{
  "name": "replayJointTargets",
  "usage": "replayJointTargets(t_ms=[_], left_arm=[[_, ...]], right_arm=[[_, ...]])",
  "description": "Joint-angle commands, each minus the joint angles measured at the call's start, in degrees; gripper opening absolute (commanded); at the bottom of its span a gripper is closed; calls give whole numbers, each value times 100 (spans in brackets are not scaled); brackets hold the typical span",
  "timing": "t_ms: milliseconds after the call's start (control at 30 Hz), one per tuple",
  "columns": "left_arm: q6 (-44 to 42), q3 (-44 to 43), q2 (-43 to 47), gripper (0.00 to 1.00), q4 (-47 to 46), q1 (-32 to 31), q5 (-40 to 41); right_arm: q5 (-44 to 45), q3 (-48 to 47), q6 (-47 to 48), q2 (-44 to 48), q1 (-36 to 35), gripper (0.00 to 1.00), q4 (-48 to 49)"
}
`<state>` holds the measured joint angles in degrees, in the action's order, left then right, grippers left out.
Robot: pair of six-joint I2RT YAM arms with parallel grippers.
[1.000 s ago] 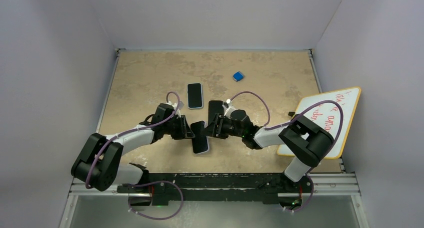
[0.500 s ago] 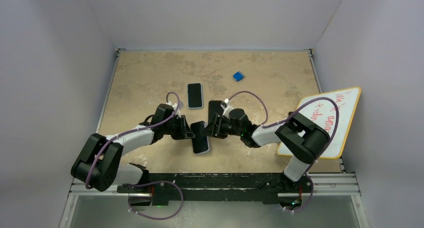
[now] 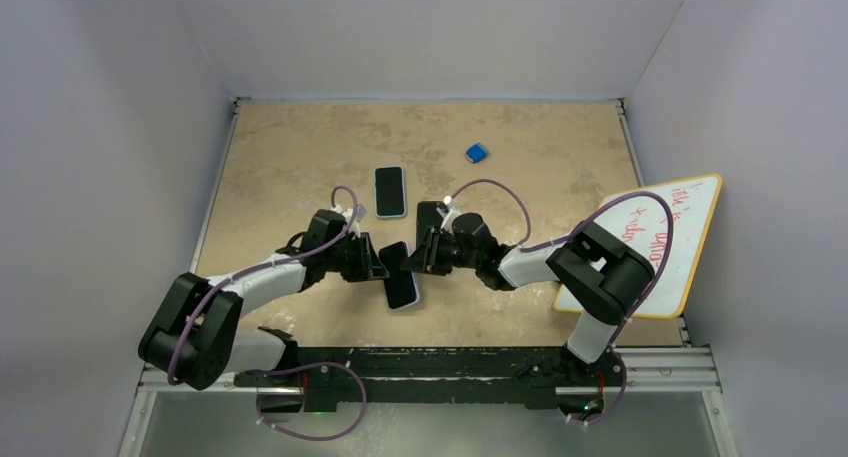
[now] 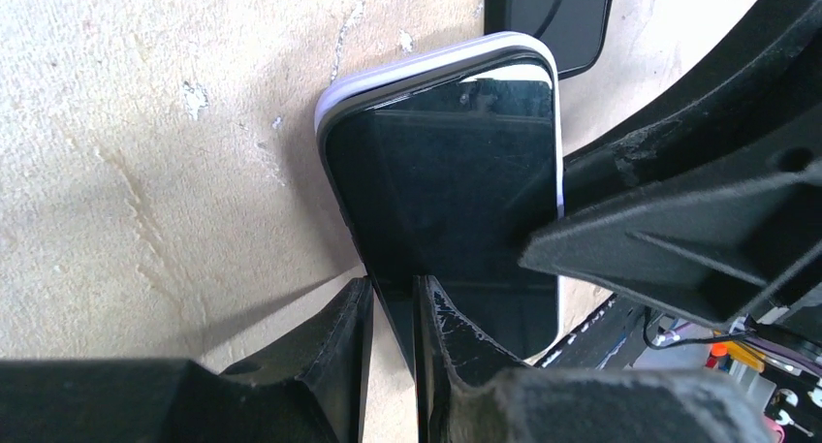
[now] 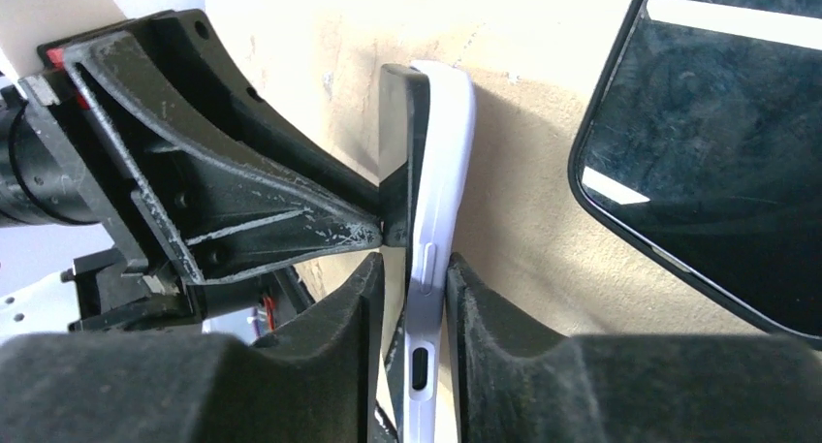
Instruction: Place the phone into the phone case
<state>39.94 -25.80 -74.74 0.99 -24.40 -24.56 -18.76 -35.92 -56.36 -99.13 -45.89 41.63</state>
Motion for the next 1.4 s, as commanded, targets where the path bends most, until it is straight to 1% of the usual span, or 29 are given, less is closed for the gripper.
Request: replayJointTargets(t_ms=[0, 67, 167, 267, 300, 400, 433, 533, 633, 700, 767, 867, 933, 1100, 1167, 1300, 1367], left_arm=[[271, 28, 219, 22, -608, -56, -736], [408, 40, 271, 23, -851, -56, -966], [463, -45, 371, 24, -850, -56, -1001], [595, -157, 544, 31, -751, -47, -1027], [662, -211, 665, 35, -773, -47, -1074], [583, -564, 1123, 61, -418, -38, -1001], [456, -717, 1295, 68, -194, -38, -919], [65, -1267, 1712, 80, 611, -22, -624], [-271, -1645, 2066, 87, 1160, -12, -402], [-327, -1766, 2324, 89, 1294, 1, -297], [-109, -1781, 2559, 92, 1188, 21, -400], [473, -1770, 2702, 92, 584, 32, -933], [778, -1777, 2723, 91, 194, 33, -1189], [1021, -1778, 2770, 91, -559, 38, -1541], [1110, -1748, 2787, 91, -816, 32, -1678], [1299, -1620, 2862, 91, -1357, 32, -1895], [1448, -1502, 2877, 89, -1737, 32, -2024]], right_arm=[[-4, -267, 100, 22, -43, 25, 123], [-5, -285, 174, 54, -43, 15, 49], [-36, -379, 275, 141, -42, 0, -192], [12, -402, 386, 398, -15, 0, -304], [5, -401, 419, 515, 17, 0, -347], [-39, -391, 515, 913, 178, 0, -520], [-70, -389, 532, 1054, 249, 0, -565], [-201, -383, 620, 1475, 461, 0, -680], [-445, -381, 723, 1992, 625, 0, -714], [-705, -360, 748, 2321, 737, 0, -651], [-1011, -287, 738, 2633, 841, 0, -418], [-1221, -266, 738, 3067, 877, 0, -301], [-1289, -191, 567, 3310, 896, 0, -115], [-1595, 138, -188, 3602, 924, 0, 1029], [-1681, 333, -560, 3628, 928, 0, 1827], [-1871, 526, -1361, 3482, 930, 0, 2951], [-1922, 621, -1762, 3338, 934, 0, 3629]])
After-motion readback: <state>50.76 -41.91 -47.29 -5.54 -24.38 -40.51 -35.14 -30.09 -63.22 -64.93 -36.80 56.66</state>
